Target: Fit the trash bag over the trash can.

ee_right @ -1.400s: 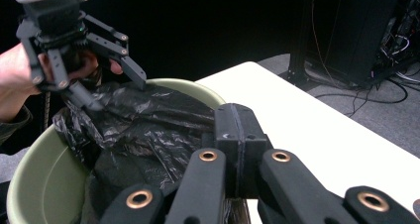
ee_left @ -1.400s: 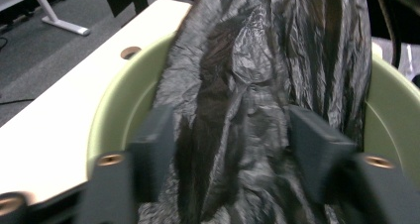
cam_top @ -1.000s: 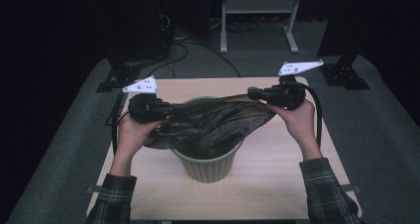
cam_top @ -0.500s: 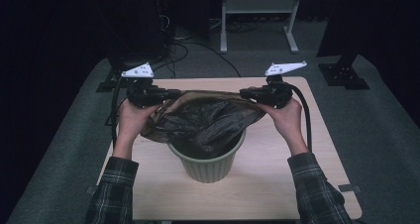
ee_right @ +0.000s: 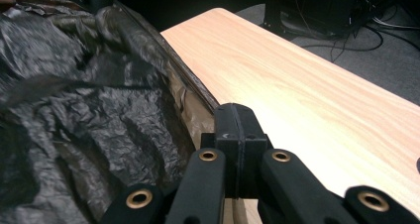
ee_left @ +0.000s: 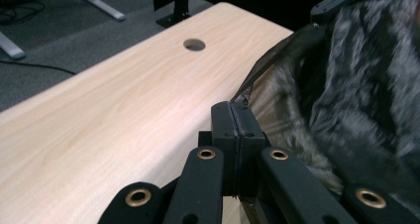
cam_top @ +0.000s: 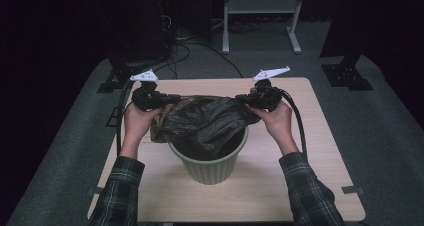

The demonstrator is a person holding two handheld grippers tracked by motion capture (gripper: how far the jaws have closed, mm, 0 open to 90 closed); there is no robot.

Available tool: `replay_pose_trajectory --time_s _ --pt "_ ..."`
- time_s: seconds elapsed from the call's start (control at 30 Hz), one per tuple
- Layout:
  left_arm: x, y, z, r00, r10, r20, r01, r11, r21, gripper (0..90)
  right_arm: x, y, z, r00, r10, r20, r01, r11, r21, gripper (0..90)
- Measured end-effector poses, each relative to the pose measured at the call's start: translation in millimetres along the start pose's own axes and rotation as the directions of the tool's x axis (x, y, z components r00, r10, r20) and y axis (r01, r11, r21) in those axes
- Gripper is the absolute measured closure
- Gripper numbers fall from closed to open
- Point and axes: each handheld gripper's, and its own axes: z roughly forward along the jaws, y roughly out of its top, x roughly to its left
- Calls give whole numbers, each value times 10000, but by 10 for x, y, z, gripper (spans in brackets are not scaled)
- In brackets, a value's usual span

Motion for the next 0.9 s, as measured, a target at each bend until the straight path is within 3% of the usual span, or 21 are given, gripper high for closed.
replay_pose_trajectory --time_s 0.57,0.9 --pt "-54 -384 226 10000 4 35 -9 9922 1248 897 -11 -363 205 9993 290 -230 -270 9962 822 898" --pt "-61 -436 234 9999 -93 79 82 9927 1202 898 8 -442 242 9991 277 -316 -243 9943 1039 878"
